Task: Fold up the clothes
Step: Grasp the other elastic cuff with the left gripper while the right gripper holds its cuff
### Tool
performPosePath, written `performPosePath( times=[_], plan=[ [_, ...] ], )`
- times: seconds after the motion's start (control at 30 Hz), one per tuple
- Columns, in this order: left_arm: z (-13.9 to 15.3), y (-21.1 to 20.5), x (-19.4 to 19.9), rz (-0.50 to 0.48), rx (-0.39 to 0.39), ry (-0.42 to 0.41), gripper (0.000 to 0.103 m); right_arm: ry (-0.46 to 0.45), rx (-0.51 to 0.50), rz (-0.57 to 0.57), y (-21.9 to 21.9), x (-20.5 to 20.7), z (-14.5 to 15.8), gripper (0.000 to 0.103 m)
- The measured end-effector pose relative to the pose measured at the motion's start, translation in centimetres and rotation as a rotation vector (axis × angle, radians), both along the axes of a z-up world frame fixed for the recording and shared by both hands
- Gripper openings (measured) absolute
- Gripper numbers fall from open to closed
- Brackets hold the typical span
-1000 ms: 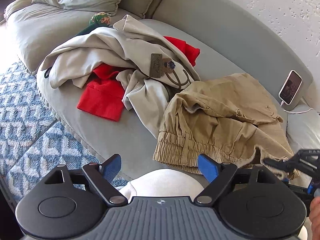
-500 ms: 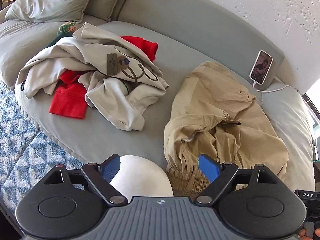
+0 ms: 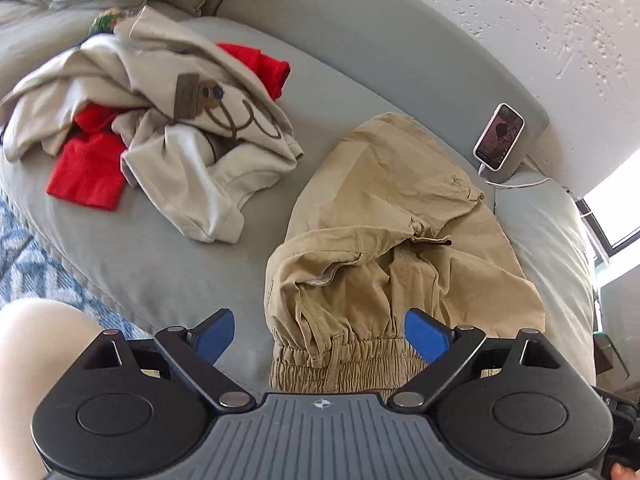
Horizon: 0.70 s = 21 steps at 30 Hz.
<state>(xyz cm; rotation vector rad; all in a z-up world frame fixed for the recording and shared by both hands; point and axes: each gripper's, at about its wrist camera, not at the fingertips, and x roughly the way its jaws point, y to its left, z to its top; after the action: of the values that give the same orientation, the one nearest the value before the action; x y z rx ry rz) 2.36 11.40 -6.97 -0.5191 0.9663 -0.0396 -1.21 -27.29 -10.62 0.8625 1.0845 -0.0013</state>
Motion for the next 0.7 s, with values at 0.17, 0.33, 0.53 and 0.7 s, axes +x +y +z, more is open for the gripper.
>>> performPosePath(
  times=[0.17,0.33,0.53,0.7],
  plan=[
    [-3.1,-0.1,0.4,-0.014,-0.059,0.023,0.076,-0.026,0.014,-0.014,-1.0,-0.6,-0.2,0.055],
    [-4.3,-1.1,0.8,-0.099,0.02,-0.045,0.074,-0.063,0.004,0.004,-1.1,-0.5,-0.4,0.055],
    [-4.2,-2.4,1.9,-0.189,-0.005,-0.123,0.076,-0.055,0.018,0.009,-0.6,0.5,-1.9,0.055],
    [-4.5,-3.8,2.7,-0.24,0.039,-0.109,0.078,0.004,0.11,-0.05,-0.3,1.6,-3.4,0.056]
  ],
)
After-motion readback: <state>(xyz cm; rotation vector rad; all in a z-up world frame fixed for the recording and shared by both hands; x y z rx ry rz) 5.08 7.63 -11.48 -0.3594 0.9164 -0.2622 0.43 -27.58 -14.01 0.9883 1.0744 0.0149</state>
